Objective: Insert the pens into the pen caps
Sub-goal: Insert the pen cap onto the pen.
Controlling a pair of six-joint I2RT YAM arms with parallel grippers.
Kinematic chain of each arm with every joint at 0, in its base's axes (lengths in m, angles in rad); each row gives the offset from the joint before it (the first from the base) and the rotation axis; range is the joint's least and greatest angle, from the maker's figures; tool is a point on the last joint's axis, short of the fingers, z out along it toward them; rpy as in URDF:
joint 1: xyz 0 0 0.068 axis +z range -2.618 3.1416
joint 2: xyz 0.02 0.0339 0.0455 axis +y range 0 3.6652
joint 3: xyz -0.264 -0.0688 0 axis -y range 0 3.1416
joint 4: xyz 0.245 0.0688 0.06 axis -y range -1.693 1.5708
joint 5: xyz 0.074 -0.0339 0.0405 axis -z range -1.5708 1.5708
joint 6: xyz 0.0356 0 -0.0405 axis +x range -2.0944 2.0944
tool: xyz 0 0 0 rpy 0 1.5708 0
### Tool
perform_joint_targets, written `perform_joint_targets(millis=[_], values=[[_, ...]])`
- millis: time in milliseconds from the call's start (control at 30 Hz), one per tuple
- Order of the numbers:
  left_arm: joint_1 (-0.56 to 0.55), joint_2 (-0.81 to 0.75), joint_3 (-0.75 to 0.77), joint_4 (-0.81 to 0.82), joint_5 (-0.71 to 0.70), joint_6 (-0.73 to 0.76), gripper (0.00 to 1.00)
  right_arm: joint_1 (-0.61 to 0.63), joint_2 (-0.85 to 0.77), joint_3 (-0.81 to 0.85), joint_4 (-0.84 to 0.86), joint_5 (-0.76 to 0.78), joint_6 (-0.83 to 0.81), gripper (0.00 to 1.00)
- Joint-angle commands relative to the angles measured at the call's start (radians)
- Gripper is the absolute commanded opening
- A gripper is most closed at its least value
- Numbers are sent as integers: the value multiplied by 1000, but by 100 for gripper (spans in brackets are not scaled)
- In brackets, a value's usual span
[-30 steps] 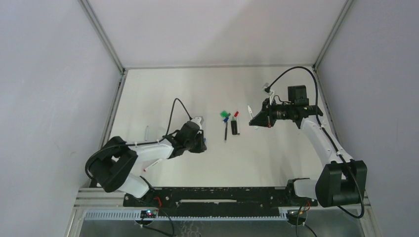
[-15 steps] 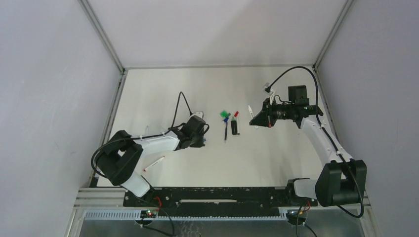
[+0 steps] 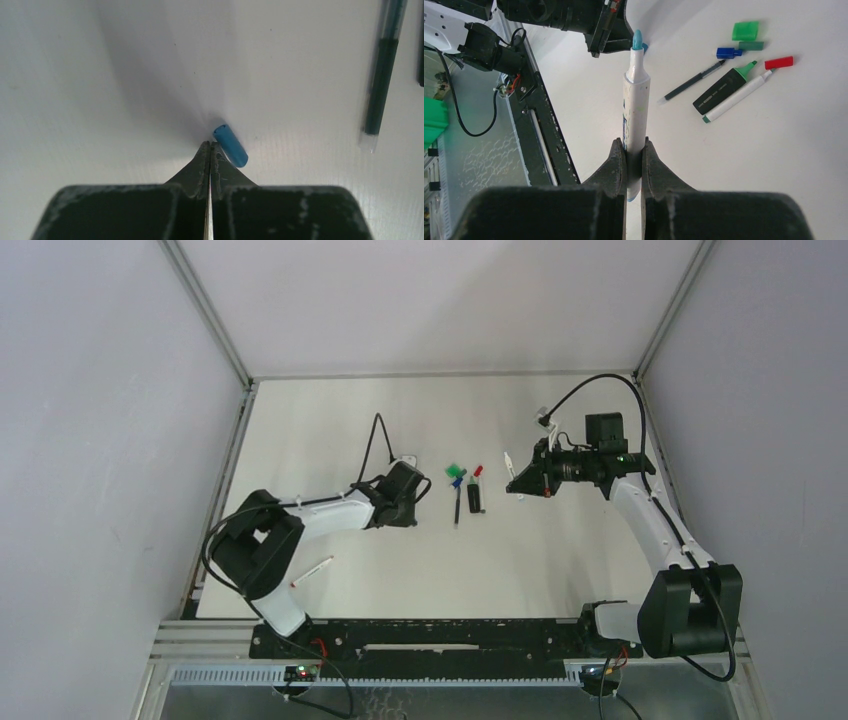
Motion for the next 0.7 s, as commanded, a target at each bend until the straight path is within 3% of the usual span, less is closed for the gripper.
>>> perform_joint_targets(millis=[0, 167, 333, 567, 667], values=[[17, 27, 55, -21, 0, 34, 0, -10, -8, 34, -4, -21, -23, 5], [18, -71, 10, 11, 1, 37, 1, -12, -10, 34, -5, -24, -21, 5], [18, -325, -87, 78, 7, 50, 6, -11, -12, 34, -5, -32, -22, 5], [18, -704, -215, 217, 0, 40, 31, -6, -14, 33, -8, -49, -27, 5], [19, -790, -248, 243, -43, -10, 47, -4, -16, 34, -9, -53, -27, 5]])
